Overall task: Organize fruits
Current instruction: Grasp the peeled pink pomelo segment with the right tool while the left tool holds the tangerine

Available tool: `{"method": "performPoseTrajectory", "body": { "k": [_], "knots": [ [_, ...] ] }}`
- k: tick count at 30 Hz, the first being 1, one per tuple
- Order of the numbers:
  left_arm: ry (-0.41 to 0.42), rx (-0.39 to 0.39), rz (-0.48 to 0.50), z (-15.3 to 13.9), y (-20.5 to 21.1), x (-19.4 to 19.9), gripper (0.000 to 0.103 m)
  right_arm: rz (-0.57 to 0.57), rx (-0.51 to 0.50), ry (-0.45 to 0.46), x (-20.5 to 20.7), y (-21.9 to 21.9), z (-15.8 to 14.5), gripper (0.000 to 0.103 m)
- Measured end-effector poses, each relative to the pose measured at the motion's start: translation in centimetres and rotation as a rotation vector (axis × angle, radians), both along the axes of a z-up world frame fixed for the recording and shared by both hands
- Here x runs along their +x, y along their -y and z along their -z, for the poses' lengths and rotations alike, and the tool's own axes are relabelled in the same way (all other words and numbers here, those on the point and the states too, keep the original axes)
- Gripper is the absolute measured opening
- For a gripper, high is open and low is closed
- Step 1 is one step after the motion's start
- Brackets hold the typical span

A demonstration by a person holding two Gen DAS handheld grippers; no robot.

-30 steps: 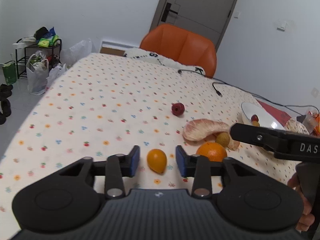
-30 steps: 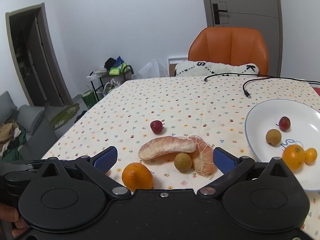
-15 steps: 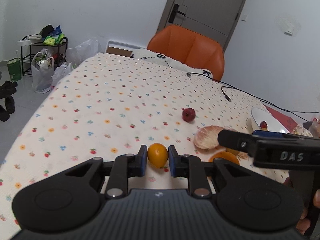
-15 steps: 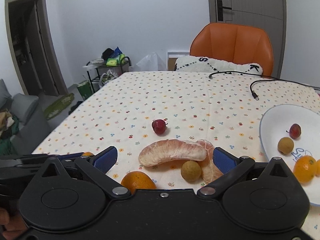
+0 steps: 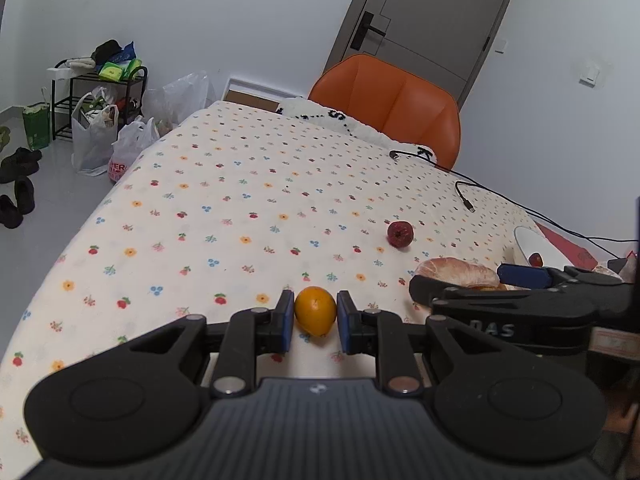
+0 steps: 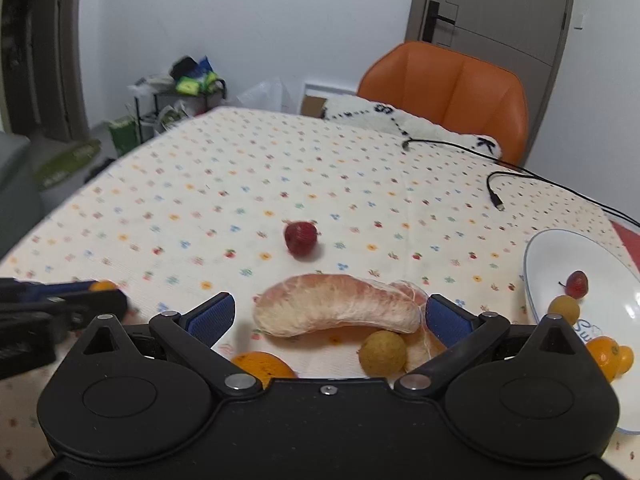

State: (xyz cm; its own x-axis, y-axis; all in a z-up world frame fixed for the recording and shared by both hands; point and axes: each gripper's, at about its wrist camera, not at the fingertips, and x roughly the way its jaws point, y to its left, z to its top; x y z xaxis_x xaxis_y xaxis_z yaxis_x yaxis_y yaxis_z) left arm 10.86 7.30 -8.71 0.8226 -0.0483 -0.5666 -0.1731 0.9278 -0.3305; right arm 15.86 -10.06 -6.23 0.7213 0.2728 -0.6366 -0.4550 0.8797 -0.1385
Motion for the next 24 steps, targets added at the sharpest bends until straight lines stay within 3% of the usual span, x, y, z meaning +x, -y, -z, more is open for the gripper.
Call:
{"method": "performPoseTrajectory", "body": {
  "k": [6,9,10,24],
  "knots": [
    [0.001,-0.011,-0.009,0.3,-0.5,0.0,0.021,0.012,-0.054,0.013,0.2,-0.6,0.8,0.102],
    [0.003,-0.013,-0.007,0.3,-0.5,0.0,0.021,0.018,-0.063,0.033,0.2,-0.7,0.7,0.089],
    [0.003,-0.016,-0.007,0.3,-0.5,-0.1,0.021,0.017,-0.06,0.03,0.2,-0.7,0.6,0.089],
    [0.031,0.009,-0.004,-1.4,0.6,-0.4,0.021,0.012,0.085,0.069,-0.8,2.9,-2.2,0.088]
  ]
}}
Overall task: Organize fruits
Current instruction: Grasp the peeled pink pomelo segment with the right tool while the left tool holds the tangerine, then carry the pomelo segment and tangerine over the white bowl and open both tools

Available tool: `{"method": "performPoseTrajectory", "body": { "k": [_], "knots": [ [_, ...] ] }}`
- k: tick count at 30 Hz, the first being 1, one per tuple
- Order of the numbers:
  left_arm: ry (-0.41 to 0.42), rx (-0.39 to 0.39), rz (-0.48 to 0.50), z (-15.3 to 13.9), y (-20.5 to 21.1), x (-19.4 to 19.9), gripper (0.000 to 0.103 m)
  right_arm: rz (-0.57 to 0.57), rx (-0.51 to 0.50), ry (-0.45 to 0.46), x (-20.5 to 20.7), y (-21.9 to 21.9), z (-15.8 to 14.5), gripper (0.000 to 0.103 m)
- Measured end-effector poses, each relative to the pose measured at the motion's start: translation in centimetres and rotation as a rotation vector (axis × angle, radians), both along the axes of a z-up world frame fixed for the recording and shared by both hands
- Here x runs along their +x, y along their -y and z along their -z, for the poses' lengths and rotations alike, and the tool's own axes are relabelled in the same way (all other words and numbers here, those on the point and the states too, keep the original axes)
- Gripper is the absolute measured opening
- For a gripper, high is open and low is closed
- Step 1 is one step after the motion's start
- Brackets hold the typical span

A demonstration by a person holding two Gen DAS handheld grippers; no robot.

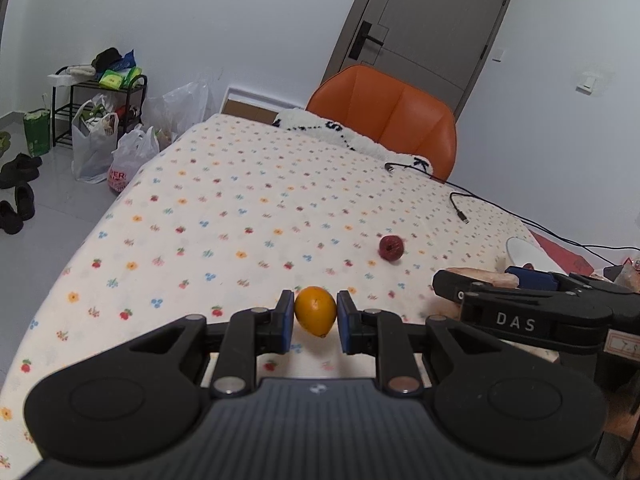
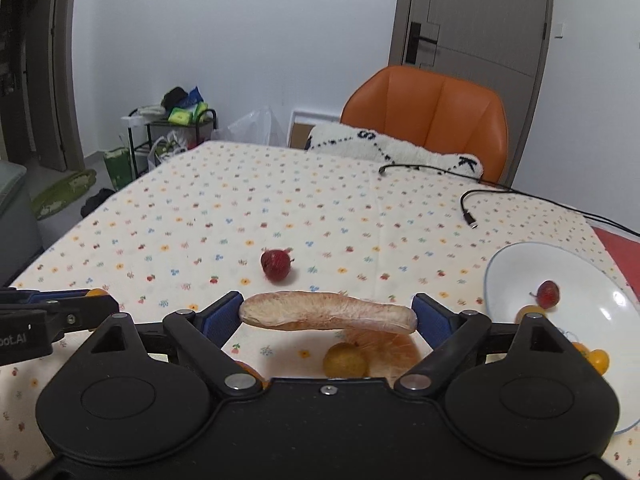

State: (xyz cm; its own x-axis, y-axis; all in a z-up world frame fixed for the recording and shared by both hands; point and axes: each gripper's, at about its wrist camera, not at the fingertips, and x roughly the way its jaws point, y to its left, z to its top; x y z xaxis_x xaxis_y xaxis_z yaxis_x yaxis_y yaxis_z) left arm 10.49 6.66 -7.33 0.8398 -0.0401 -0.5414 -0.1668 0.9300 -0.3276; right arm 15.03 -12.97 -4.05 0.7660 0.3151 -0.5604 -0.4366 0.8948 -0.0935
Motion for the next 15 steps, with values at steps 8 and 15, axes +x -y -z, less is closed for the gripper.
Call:
{"method": "performPoseTrajectory", "body": {
  "k": [8,15],
  "knots": [
    [0.02,0.036,0.029,-1.4,2.0,0.2,0.021,-0.017,0.097,0.008,-0.7,2.5,-0.6,0.088],
    [0.03,0.059,0.049,-2.3,3.8,0.6,0.021,-0.014,0.171,0.043,-1.2,5.0,-2.1,0.088]
  ]
}}
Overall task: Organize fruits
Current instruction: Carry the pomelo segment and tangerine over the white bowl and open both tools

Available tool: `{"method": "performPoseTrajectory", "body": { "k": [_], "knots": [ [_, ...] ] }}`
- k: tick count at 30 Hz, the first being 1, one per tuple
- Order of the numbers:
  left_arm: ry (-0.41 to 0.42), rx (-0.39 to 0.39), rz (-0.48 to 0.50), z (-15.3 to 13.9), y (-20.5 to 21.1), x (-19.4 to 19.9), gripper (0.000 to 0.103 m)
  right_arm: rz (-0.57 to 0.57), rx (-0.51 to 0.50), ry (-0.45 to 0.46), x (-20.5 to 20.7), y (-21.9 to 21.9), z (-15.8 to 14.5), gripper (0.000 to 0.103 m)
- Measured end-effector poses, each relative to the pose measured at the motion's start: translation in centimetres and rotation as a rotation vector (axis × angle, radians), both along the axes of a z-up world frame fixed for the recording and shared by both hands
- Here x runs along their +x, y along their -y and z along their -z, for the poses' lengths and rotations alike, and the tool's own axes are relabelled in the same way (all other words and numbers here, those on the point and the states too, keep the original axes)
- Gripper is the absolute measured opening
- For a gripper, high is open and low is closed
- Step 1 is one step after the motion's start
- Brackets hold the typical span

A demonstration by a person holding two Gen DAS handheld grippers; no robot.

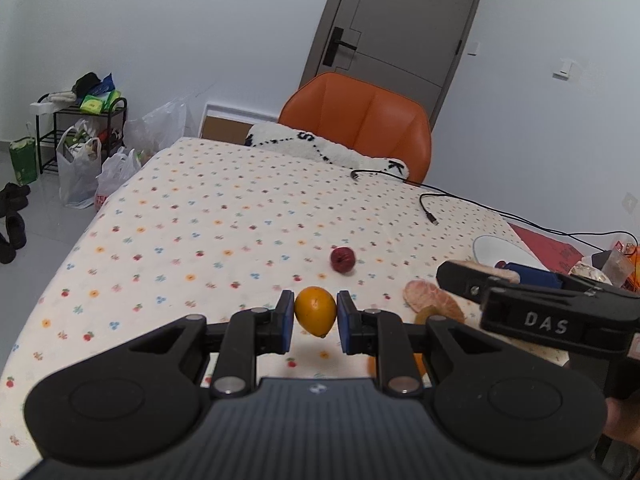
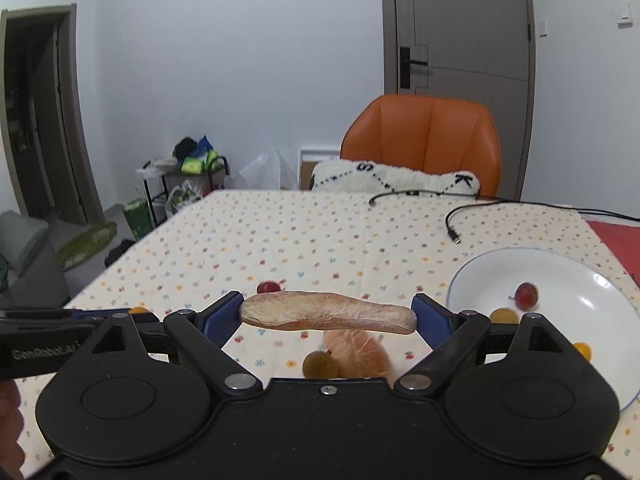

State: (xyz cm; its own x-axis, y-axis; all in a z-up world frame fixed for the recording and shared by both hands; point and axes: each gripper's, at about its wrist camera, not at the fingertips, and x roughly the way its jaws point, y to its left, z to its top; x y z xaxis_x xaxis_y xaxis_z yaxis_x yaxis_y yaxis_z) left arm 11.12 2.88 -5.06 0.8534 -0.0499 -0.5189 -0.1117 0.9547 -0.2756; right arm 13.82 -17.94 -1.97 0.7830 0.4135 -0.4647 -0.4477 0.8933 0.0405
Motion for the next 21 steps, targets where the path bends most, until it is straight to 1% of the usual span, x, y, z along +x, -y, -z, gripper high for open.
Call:
{"method": "performPoseTrajectory", "body": {
  "k": [5,10,21],
  "knots": [
    [0.013,0.015,0.019,-0.7,1.3,0.4,0.021,0.017,0.03,0.033,-0.2,1.8,-1.2,0.088],
    [0.02,0.029,0.043,-1.2,2.8,1.1,0.021,0.043,0.065,0.046,0.0,4.2,-1.8,0.088],
    [0.014,0.053,0.11,-1.3,6.8,2.9,0.021,0.157,0.108,0.044,1.0,10.3,-1.2,0.088]
  ]
}}
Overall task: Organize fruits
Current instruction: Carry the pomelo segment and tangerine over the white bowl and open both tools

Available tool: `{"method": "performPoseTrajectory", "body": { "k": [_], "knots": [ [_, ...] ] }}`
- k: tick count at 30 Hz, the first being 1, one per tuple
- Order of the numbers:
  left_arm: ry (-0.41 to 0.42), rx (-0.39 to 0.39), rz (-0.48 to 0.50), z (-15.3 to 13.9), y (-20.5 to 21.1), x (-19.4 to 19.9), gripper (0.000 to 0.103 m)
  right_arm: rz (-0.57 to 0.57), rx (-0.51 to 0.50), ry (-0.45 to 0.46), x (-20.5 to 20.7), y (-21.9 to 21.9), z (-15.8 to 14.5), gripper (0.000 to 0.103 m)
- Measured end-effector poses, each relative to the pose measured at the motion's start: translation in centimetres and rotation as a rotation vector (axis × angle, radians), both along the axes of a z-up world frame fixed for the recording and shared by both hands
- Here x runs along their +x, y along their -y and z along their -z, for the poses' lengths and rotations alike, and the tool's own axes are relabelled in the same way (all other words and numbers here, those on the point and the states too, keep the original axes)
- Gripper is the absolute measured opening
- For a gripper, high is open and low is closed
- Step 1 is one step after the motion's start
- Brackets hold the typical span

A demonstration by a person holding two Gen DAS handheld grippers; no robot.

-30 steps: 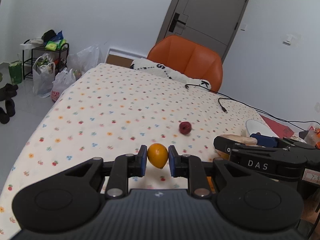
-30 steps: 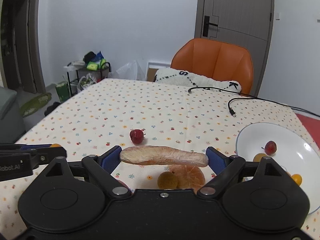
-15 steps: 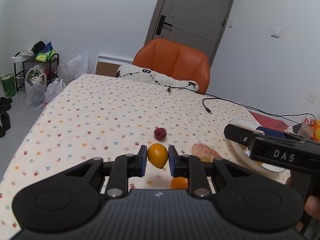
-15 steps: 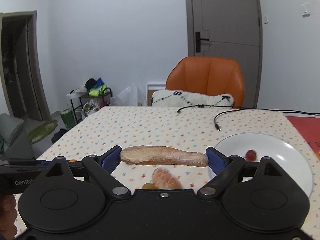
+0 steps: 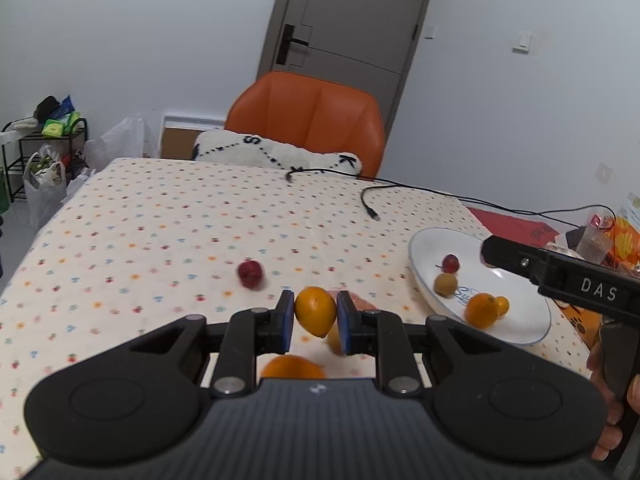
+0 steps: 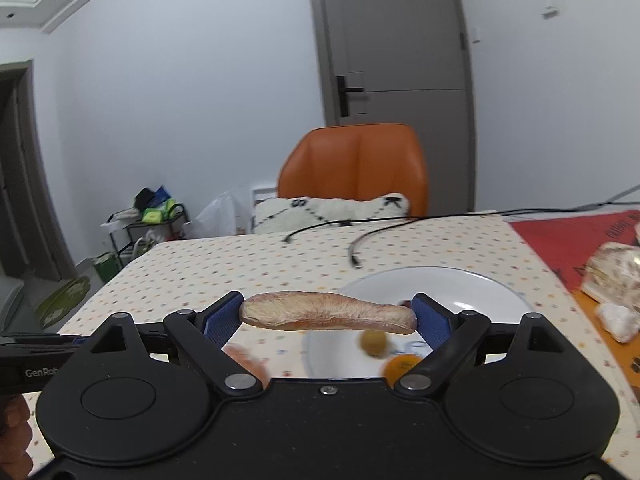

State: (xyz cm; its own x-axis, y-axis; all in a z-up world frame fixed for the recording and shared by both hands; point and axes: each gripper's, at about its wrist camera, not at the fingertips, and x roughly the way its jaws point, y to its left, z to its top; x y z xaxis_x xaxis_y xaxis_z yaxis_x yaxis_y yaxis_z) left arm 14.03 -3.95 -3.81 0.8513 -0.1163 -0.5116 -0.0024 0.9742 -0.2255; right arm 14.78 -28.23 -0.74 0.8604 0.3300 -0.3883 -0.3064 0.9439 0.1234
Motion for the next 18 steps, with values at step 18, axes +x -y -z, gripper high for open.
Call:
{"method": "performPoseTrajectory", "body": {
  "k": [18],
  "knots": [
    [-0.024,0.039,0.089,-0.2,6.0,3.4,0.021,0.102,0.045,-0.056,2.2,6.6,1.9,0.088]
  ]
}}
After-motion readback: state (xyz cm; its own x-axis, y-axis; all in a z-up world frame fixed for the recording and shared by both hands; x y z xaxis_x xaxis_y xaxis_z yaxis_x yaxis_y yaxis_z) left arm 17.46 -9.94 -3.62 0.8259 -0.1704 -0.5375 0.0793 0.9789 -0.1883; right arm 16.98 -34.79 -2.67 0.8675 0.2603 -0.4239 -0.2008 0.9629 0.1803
